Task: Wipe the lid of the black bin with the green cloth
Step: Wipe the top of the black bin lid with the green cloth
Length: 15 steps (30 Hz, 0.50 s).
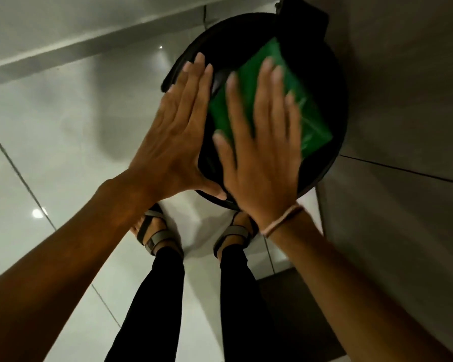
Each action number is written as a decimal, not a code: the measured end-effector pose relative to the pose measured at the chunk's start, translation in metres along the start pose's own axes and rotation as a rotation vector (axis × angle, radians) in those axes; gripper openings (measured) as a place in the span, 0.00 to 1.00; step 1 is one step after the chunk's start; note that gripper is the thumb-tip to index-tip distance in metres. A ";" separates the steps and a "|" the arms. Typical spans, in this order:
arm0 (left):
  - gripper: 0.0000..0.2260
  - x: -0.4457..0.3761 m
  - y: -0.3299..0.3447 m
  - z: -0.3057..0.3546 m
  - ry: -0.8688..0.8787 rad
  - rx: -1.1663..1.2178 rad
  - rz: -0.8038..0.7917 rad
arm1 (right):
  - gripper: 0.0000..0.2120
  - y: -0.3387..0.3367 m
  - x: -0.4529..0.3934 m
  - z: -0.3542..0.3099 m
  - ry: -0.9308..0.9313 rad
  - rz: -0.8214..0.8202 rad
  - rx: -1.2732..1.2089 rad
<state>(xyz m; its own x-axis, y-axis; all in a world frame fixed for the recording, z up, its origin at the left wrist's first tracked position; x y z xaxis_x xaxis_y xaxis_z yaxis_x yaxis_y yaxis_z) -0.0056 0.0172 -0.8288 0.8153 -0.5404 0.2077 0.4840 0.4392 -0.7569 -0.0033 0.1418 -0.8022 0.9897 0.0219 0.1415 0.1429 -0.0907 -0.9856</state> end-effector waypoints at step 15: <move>0.75 0.000 -0.001 -0.003 0.015 -0.023 -0.015 | 0.27 0.008 0.013 0.016 -0.008 -0.005 0.038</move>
<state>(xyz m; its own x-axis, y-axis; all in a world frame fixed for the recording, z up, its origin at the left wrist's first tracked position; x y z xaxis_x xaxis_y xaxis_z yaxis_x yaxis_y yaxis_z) -0.0070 0.0143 -0.8300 0.8032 -0.5575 0.2096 0.4883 0.4147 -0.7678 0.0107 0.1574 -0.8096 0.9889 0.0299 0.1457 0.1471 -0.0526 -0.9877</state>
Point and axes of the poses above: each hand's wrist, its own x-axis away from the middle knuckle, its own y-axis out of the palm, z = x × y, the point moved 6 cm from there along -x, towards the middle knuckle, and after that the axes turned 15 degrees about y, right-handed, at the moved point
